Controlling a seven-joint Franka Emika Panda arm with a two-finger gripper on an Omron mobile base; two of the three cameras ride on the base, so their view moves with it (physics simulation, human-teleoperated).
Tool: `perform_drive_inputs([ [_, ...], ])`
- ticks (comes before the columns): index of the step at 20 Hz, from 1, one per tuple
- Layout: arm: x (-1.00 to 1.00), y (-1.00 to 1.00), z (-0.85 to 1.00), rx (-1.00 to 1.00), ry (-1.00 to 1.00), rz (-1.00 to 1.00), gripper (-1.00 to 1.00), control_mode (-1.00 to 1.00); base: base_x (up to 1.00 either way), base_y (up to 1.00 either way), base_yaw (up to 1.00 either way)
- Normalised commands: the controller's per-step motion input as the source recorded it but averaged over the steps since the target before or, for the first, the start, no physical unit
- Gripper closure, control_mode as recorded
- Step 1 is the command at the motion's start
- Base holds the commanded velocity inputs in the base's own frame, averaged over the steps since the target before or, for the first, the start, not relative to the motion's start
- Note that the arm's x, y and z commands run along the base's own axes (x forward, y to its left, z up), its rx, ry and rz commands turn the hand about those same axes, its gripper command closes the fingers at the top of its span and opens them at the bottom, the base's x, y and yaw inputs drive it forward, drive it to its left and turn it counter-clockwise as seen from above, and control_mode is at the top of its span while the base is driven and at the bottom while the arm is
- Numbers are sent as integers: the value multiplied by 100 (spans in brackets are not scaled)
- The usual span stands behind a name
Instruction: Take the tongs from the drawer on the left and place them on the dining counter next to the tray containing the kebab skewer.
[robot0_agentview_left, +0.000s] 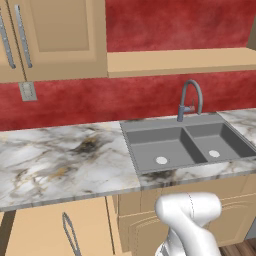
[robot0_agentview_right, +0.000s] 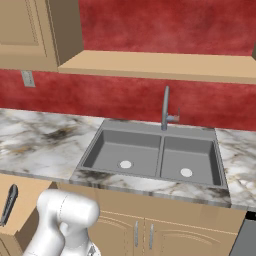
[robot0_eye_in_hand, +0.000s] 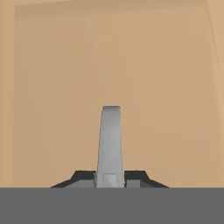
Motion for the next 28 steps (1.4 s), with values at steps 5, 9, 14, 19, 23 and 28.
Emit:
perform_drive_inputs([
  [5, -6, 0, 0, 0, 0, 0, -100, -100, 0, 0, 0],
  [9, -81, 0, 8, 0, -14, 0, -100, -100, 0, 0, 0],
  [14, -94, 0, 29, 0, -17, 0, -100, -100, 0, 0, 0],
  [19, -88, -5, 44, 1, -6, 0, -100, -100, 0, 0, 0],
  [23, -86, -11, 54, 4, 0, 0, -100, -100, 0, 0, 0],
  [28, -64, -18, 62, 3, 0, 0, -100, -100, 0, 0, 0],
])
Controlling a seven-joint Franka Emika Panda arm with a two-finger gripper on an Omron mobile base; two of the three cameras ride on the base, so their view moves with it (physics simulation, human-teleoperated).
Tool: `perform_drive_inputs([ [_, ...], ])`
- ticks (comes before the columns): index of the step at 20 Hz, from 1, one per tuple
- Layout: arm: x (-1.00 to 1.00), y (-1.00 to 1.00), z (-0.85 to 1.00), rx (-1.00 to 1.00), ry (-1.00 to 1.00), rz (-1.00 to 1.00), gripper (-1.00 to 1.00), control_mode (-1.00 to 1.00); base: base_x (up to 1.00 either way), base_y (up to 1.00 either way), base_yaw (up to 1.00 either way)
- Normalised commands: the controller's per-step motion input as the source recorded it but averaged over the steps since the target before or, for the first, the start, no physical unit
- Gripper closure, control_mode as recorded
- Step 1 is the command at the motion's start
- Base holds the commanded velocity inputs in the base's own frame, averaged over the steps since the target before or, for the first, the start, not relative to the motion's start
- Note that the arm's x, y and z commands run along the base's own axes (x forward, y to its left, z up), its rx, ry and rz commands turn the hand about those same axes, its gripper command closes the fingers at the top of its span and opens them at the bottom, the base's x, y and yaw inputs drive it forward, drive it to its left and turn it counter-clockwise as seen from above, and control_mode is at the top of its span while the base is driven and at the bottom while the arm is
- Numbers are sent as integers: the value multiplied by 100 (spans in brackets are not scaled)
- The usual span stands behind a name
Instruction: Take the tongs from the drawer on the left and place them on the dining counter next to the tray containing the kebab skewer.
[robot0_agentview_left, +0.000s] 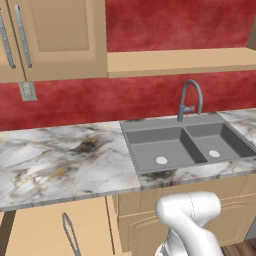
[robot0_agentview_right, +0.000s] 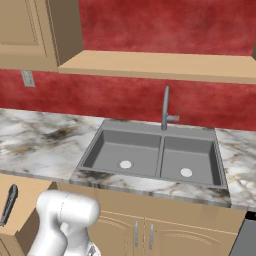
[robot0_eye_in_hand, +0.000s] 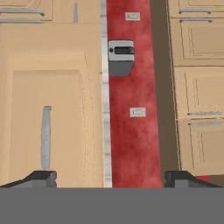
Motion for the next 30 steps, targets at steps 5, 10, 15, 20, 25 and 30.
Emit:
perform_drive_inputs([
  [5, -54, -14, 66, 2, -9, 0, -100, -100, 0, 0, 0],
  [10, -48, -15, 72, 3, -5, 0, -100, -100, 0, 0, 0],
  [15, -12, -26, 68, 3, 0, 0, -100, -100, 0, 0, 0],
  [20, 0, -30, 65, 9, 0, 0, -100, -100, 0, 0, 0],
  [25, 0, -29, 63, 14, -1, -3, -100, -100, 0, 0, 0],
  [30, 0, -40, 63, 11, 0, -4, -100, -100, 0, 0, 0],
])
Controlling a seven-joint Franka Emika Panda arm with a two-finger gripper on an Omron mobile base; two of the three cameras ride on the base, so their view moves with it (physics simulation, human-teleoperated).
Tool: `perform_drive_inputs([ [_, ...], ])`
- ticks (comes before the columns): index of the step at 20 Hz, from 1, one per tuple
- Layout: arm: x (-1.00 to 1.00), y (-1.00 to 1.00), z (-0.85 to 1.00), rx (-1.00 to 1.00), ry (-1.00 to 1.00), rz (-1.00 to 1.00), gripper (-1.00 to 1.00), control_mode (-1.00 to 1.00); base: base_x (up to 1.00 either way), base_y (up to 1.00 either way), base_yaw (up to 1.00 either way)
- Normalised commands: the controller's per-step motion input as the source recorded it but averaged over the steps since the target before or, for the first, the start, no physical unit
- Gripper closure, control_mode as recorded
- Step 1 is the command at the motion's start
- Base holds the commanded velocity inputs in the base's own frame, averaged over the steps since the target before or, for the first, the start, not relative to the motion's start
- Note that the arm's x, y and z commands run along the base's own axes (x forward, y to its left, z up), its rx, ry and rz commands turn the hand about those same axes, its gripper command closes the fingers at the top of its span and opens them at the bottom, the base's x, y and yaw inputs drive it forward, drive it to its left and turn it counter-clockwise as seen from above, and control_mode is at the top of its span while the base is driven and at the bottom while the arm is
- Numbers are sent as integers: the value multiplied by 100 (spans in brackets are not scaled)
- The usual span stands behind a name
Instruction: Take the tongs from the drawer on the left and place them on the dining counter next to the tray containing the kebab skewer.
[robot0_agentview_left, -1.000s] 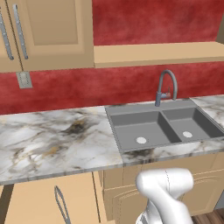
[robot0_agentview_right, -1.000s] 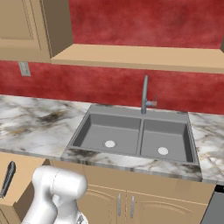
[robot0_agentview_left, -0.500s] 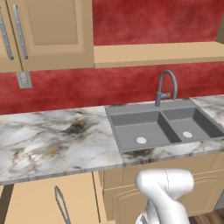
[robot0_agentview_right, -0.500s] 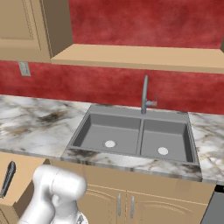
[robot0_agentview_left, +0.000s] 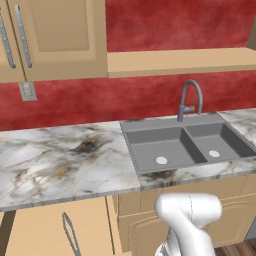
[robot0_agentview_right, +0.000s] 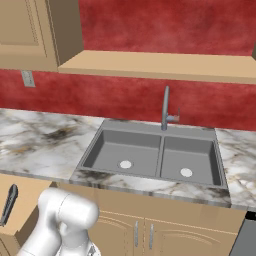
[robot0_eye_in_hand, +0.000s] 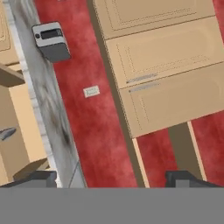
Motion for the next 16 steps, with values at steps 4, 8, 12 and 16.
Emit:
perform_drive_inputs([
  [4, 0, -42, 64, 12, 0, -2, -100, -100, 0, 0, 0],
  [8, 0, -39, 62, 12, 0, 0, -100, -100, 0, 0, 0],
  [12, 0, -42, 70, 12, 0, 0, -100, -100, 0, 0, 0],
  [16, 10, -48, 75, 11, 0, 0, -100, -100, 0, 0, 0],
])
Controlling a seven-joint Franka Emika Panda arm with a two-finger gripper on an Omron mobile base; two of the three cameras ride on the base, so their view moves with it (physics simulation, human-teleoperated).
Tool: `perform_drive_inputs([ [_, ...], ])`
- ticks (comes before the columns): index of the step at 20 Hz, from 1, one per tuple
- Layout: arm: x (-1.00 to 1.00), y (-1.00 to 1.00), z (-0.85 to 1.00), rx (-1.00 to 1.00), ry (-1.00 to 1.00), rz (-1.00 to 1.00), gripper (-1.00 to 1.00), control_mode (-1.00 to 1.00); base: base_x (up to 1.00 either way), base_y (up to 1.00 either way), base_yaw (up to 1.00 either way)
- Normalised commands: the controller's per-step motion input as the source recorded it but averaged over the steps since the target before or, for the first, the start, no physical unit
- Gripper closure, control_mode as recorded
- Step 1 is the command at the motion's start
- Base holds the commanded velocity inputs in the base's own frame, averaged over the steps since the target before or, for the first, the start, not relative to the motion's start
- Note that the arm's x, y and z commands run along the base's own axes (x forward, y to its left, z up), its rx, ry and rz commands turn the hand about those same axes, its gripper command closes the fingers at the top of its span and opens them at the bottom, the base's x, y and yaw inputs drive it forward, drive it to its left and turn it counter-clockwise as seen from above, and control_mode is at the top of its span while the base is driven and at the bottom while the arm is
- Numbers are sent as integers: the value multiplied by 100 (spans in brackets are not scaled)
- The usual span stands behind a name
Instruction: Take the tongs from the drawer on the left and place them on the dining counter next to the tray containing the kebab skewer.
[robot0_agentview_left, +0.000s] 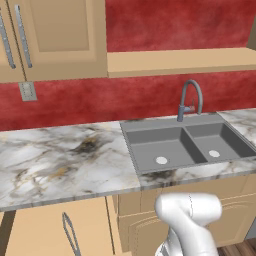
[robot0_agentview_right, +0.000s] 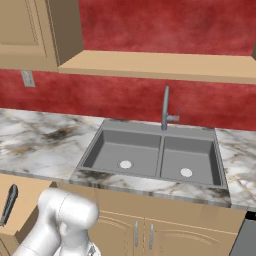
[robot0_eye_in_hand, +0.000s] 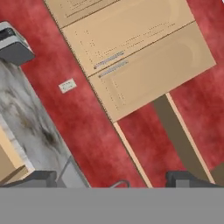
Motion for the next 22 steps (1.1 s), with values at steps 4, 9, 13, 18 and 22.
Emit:
perform_drive_inputs([
  [4, 21, -46, 77, 10, 1, 0, -100, -100, 0, 0, 0],
  [9, 12, -43, 73, 13, 0, 0, -100, -100, 0, 0, 0],
  [13, 29, -44, 64, 14, 0, 0, -100, -100, 0, 0, 0],
  [18, 48, -48, 61, 13, 2, 0, -100, -100, 0, 0, 0],
  [22, 65, -47, 39, 12, 2, 0, -100, -100, 0, 0, 0],
])
